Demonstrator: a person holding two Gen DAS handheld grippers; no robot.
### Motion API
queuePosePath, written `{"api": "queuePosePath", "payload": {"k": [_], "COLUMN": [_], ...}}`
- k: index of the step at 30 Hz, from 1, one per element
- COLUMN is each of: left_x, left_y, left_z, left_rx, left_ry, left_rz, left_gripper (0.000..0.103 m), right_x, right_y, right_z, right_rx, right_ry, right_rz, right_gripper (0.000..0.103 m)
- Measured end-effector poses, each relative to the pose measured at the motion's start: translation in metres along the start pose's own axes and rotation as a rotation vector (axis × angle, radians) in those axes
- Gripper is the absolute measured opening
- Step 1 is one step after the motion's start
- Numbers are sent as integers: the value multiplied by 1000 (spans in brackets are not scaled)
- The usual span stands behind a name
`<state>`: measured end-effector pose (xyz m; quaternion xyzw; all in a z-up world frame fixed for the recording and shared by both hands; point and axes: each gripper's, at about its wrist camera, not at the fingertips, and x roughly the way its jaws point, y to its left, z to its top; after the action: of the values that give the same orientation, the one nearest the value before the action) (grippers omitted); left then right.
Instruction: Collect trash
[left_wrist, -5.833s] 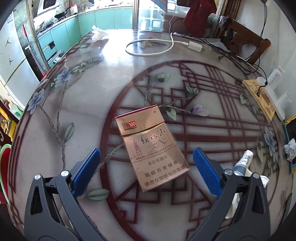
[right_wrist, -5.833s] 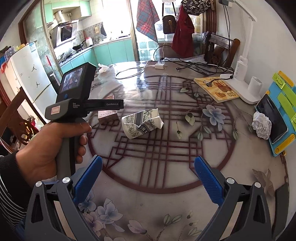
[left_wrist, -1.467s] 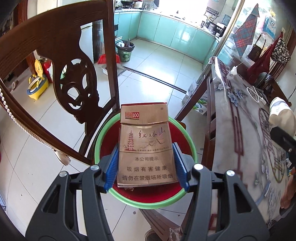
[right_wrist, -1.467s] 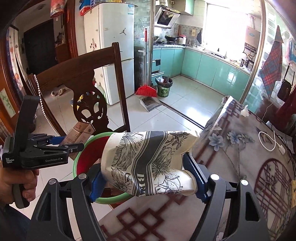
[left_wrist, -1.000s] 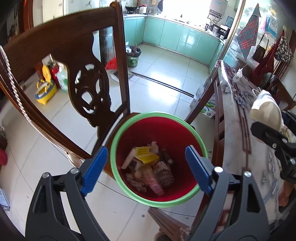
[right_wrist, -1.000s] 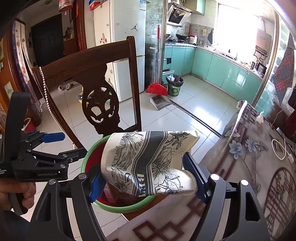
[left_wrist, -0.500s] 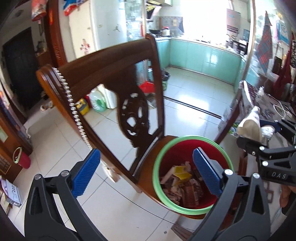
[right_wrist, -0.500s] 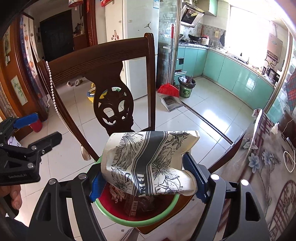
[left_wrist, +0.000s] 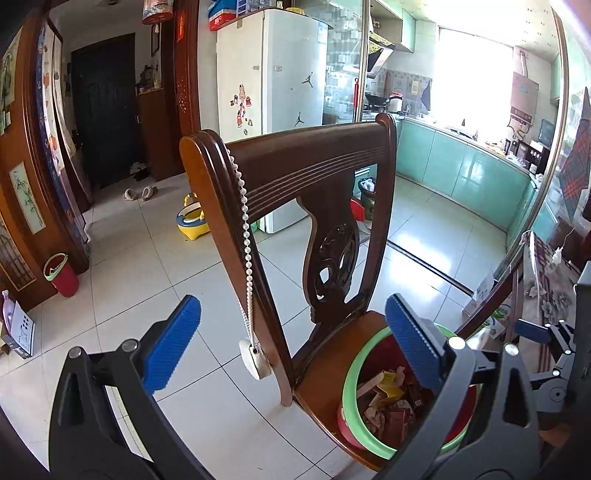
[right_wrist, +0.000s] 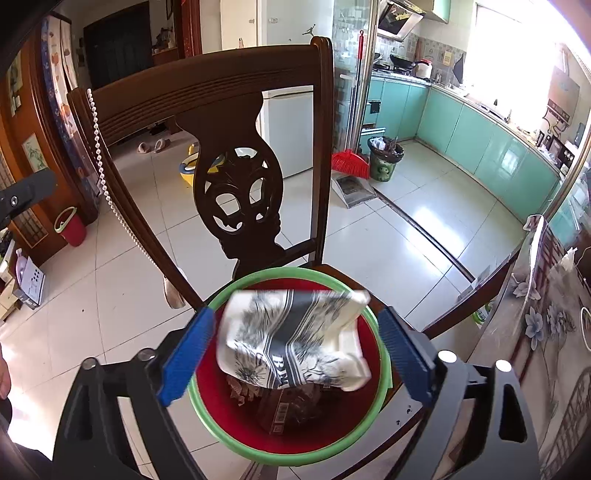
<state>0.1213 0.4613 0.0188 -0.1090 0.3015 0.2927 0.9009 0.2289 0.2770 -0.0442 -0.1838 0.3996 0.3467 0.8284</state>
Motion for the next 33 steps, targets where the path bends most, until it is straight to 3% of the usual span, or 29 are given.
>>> {"api": "queuePosePath", "payload": {"k": [8, 17, 25, 33], "left_x": [-7, -32, -94, -165], "left_y": [-7, -34, -87, -156], "left_z": [2, 1, -13, -64], "left_rx": [3, 59, 113, 222], "left_ry": [-28, -72, -147, -169], "left_rz": [-24, -70, -235, -408], "left_gripper": [98, 98, 98, 98], "right_x": [-19, -79, -169, -259], "right_y": [-8, -31, -66, -106], "right_z": [-4, -33, -89, -158], "right_rx": [20, 77, 151, 226], "right_ry": [-14, -74, -176, -256], "right_rz": [-10, -38, -128, -280], "right_gripper": [96, 96, 96, 96]}}
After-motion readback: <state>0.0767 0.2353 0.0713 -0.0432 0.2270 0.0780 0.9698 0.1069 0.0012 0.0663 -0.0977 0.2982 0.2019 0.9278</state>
